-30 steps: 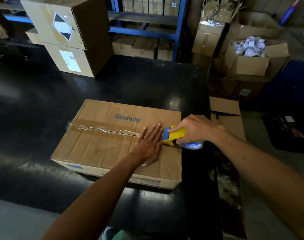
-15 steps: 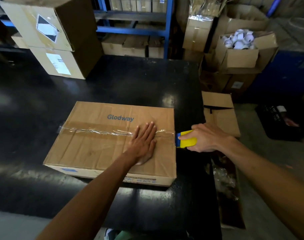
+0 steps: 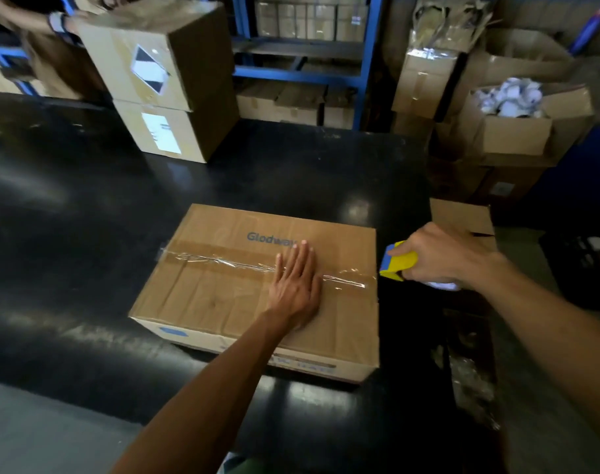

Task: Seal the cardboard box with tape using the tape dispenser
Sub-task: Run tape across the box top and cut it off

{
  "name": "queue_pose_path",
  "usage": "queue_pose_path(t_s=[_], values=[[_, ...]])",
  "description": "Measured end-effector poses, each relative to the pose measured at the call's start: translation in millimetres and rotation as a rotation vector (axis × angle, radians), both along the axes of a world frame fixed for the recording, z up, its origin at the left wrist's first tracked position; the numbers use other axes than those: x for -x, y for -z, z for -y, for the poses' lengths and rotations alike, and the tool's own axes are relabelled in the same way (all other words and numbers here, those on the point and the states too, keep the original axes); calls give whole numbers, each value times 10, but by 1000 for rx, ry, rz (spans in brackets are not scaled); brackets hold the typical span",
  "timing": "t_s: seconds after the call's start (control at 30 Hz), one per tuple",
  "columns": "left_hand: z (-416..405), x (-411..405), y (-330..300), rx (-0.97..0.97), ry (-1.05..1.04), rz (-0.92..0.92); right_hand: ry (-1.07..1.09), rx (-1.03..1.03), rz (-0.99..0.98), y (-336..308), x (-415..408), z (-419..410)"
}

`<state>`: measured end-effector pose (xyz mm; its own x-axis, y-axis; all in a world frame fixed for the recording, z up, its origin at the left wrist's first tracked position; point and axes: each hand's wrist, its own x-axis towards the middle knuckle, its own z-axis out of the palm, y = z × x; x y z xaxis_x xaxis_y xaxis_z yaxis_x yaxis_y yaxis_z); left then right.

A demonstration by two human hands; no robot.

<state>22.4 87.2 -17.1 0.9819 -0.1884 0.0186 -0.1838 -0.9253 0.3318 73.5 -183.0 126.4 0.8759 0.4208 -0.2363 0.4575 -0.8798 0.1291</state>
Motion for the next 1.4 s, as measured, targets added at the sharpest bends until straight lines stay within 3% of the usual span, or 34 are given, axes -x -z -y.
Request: queue_pose_path(t_s=[0.13,0.47,0.83,1.17,1.3,1.4], values=[[-663,-16,-68,-35,-385,-97,103,-211,-32,-207,-117,-440],[-1788,-31,-128,33,-638,-87,22,-212,-31,-101,-26,-1838],[-2262,-129,-88,14,-614,-44,134,-300,-36,-64,27,-2779],[-2318,-319,-83,-4,-532,-73,331,-304,-31,35,171,-2725],[-1918,-172,-148,7,-449,27,471,-407,3,-23,215,-2567],[-1315,1,-184,64,-348,-41,564,-464,67,-82,220,-2412]])
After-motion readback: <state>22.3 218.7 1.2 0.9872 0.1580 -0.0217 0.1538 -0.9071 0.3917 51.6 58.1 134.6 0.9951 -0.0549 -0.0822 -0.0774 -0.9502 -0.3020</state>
